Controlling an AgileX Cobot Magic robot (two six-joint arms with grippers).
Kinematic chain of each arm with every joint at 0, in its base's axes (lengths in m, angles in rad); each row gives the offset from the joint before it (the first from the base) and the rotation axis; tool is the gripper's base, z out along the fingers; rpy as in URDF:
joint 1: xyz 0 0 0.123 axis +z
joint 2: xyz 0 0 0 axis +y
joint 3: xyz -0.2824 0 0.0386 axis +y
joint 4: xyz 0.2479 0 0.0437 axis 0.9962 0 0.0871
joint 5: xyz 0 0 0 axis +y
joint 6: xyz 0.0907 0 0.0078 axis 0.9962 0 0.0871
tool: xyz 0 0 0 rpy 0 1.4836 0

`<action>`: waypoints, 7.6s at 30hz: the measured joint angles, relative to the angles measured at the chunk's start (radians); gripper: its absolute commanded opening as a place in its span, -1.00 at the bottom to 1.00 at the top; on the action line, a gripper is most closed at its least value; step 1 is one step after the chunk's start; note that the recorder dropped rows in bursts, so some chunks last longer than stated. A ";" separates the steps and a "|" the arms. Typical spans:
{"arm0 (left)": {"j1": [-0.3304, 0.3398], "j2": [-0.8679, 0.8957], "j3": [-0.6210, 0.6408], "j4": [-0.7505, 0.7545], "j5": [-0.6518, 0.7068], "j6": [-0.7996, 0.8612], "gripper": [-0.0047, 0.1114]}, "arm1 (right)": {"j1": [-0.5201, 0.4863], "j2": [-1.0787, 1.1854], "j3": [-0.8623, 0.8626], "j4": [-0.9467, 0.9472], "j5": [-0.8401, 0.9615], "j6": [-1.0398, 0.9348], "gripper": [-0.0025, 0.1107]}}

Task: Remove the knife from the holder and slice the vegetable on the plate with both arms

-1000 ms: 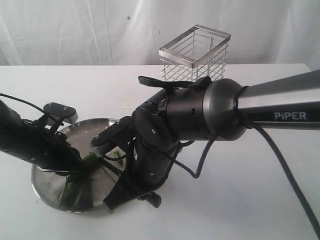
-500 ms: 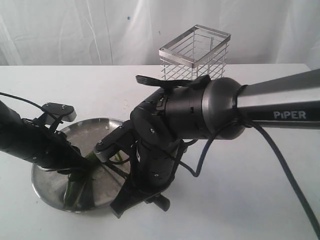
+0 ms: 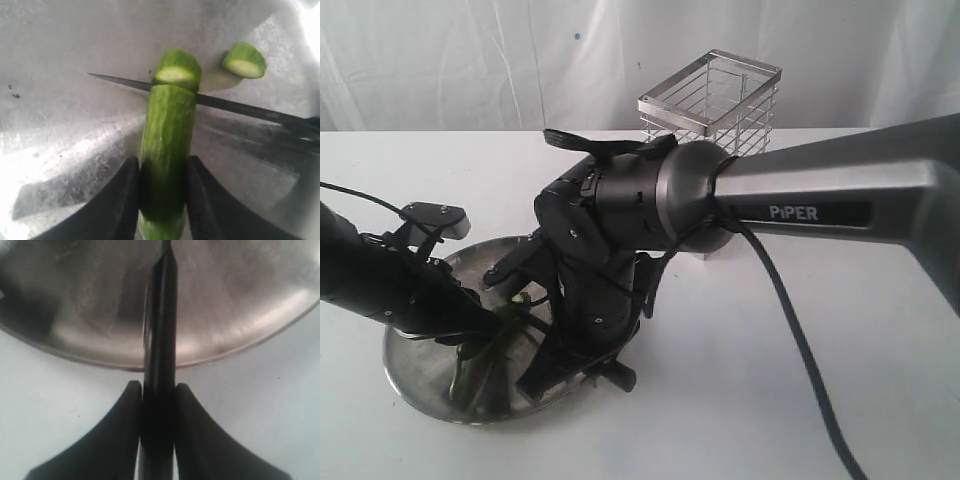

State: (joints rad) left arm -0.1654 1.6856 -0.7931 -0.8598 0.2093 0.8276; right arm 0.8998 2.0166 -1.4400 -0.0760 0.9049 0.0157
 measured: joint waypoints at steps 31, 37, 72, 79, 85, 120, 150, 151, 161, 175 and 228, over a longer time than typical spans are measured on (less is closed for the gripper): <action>0.002 -0.070 0.093 0.008 -0.114 -0.046 0.07 | -0.052 -0.015 -0.042 -0.062 -0.032 0.118 -0.96; 0.002 -0.070 0.093 -0.013 -0.096 -0.050 0.15 | -0.094 0.004 -0.043 0.066 -0.111 0.094 -0.92; 0.002 -0.964 0.149 0.006 0.193 -0.173 -0.92 | -0.005 -0.630 0.337 0.171 -0.620 0.093 -0.96; 0.002 -1.223 0.229 -0.004 0.264 -0.179 -0.92 | 0.123 -0.912 0.597 0.175 -0.823 0.095 -0.96; 0.002 -1.276 0.231 -0.004 0.417 -0.181 -0.92 | 0.138 -1.038 0.703 0.175 -0.821 0.095 -0.96; 0.002 -1.277 0.231 0.007 0.455 -0.181 -0.92 | -0.381 -1.787 1.297 0.076 -0.753 -0.004 -0.96; 0.002 -1.282 0.231 0.014 0.455 -0.181 -0.92 | -0.483 -2.011 1.433 0.012 -0.636 0.123 -0.96; 0.002 -1.282 0.231 0.014 0.455 -0.181 -0.92 | -0.483 -2.011 1.433 0.006 -0.636 0.131 -0.96; 0.002 -1.282 0.231 0.014 0.455 -0.181 -0.92 | -0.483 -2.011 1.433 -0.015 -0.629 0.141 -0.96; 0.002 -1.313 0.269 0.035 0.418 -0.181 -0.92 | -0.483 -2.011 1.433 -0.015 -0.629 0.141 -0.96; 0.002 -1.682 0.789 0.684 0.003 -0.806 -0.92 | -0.483 -2.011 1.433 -0.015 -0.629 0.141 -0.96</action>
State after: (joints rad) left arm -0.1639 0.0039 -0.0044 -0.1756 0.2124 0.0213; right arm 0.4170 0.0059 -0.0069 -0.0913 0.2761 0.1568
